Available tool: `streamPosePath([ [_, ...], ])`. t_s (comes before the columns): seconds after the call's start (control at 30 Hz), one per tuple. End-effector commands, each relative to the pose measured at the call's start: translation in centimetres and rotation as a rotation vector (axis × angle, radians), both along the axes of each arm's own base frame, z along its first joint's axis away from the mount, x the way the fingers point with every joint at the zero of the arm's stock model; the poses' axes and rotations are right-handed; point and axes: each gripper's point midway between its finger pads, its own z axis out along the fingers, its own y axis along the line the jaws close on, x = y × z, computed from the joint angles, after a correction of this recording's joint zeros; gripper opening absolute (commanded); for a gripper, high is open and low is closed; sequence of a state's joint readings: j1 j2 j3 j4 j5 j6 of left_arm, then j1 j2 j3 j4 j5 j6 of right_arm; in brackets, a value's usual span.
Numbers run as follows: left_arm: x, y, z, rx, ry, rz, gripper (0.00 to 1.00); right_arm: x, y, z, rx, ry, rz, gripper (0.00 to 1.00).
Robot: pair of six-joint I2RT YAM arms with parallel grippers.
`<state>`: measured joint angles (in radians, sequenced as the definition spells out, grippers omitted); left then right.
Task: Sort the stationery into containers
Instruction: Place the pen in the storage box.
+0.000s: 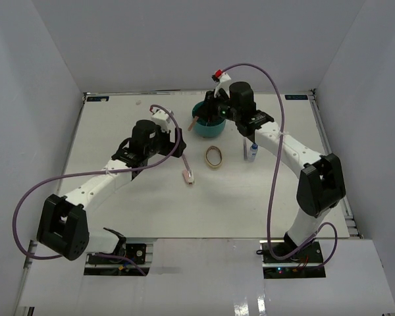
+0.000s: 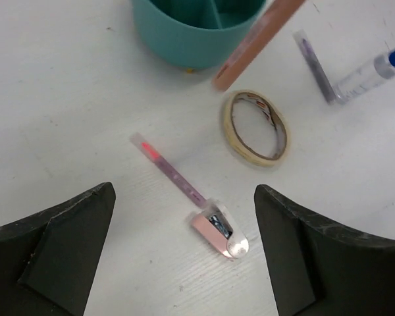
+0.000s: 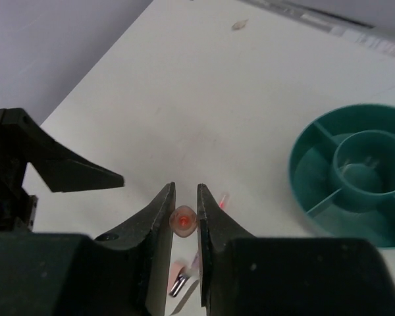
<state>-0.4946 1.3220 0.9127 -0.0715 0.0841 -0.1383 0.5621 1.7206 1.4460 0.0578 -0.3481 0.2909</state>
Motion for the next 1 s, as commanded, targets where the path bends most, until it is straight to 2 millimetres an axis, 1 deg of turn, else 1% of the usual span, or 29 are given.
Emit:
streamPosePath([
  [0.0,2.1,3.1,1.6,-0.076,0.032,0.170,0.98,4.5,-1.7,1.7,-0.078,-0.130,-0.169,0.08],
  [0.03,2.4,3.7,1.6,-0.086,0.038,0.190,0.98,5.3,-2.0,2.1,-0.086,-0.149,-0.197,0.08],
  [0.07,2.8,4.8,1.6,-0.096,0.047,0.231,0.98,6.7,-2.2,2.5,-0.105,-0.179,-0.238,0.08],
  [0.13,3.0,5.8,1.5,-0.090,0.051,0.267,0.98,8.1,-2.5,3.2,-0.117,-0.214,-0.279,0.08],
  [0.17,3.4,6.8,1.3,-0.071,0.044,0.316,0.98,9.2,-2.7,2.4,-0.145,-0.220,-0.307,0.08],
  [0.2,3.4,7.1,1.1,-0.057,0.049,0.329,0.98,10.1,-2.9,3.7,-0.137,-0.250,-0.338,0.08],
  [0.23,3.5,7.5,1.1,-0.047,0.047,0.343,0.98,10.8,-3.1,3.9,-0.144,-0.262,-0.362,0.08],
  [0.27,3.5,8.0,0.9,-0.030,0.048,0.365,0.98,11.8,-3.3,3.1,-0.170,-0.265,-0.392,0.08],
  [0.3,3.5,8.2,0.8,-0.022,0.048,0.376,0.98,12.5,-3.2,4.1,-0.158,-0.286,-0.408,0.08],
  [0.33,3.6,8.4,0.8,-0.016,0.048,0.386,0.98,13.1,-3.3,4.1,-0.163,-0.291,-0.419,0.08],
  [0.37,3.6,8.6,0.7,-0.010,0.053,0.394,0.98,14.0,-3.4,3.1,-0.179,-0.286,-0.439,0.08],
  [0.4,3.6,8.7,0.8,-0.007,0.050,0.401,0.98,14.4,-3.3,3.0,-0.184,-0.291,-0.446,0.08],
  [0.43,3.6,8.7,0.9,-0.009,0.049,0.403,0.98,15.0,-3.4,3.7,-0.177,-0.307,-0.465,0.08],
  [0.47,3.6,8.7,0.8,-0.009,0.052,0.404,0.98,15.7,-3.2,2.6,-0.188,-0.298,-0.468,0.08],
  [0.5,3.6,8.7,0.8,-0.011,0.053,0.402,0.98,16.2,-3.2,2.5,-0.184,-0.303,-0.476,0.08],
  [0.53,3.6,8.7,0.8,-0.010,0.054,0.402,0.98,16.7,-3.1,3.4,-0.168,-0.317,-0.480,0.08],
  [0.57,3.5,8.6,0.7,-0.012,0.060,0.400,0.98,17.2,-3.0,2.3,-0.179,-0.308,-0.480,0.08],
  [0.6,3.5,8.5,0.8,-0.016,0.061,0.396,0.98,17.6,-3.0,1.9,-0.182,-0.306,-0.483,0.08],
  [0.63,3.5,8.5,0.7,-0.017,0.063,0.392,0.98,17.9,-3.0,2.1,-0.176,-0.308,-0.487,0.08],
  [0.67,3.4,8.4,0.7,-0.019,0.064,0.387,0.98,18.3,-2.8,1.0,-0.182,-0.294,-0.483,0.08],
  [0.73,3.4,8.3,0.8,-0.023,0.067,0.381,0.98,18.7,-2.7,0.2,-0.169,-0.273,-0.474,0.08],
  [0.77,3.3,8.2,0.9,-0.028,0.064,0.379,0.98,18.7,-2.1,-0.8,-0.167,-0.256,-0.444,0.08],
  [0.87,3.3,8.1,0.9,-0.029,0.065,0.376,0.98,18.5,-1.5,-2.6,-0.165,-0.219,-0.413,0.08],
  [0.97,3.3,8.0,0.8,-0.031,0.068,0.369,0.98,18.2,-1.4,-3.4,-0.164,-0.206,-0.400,0.08],
])
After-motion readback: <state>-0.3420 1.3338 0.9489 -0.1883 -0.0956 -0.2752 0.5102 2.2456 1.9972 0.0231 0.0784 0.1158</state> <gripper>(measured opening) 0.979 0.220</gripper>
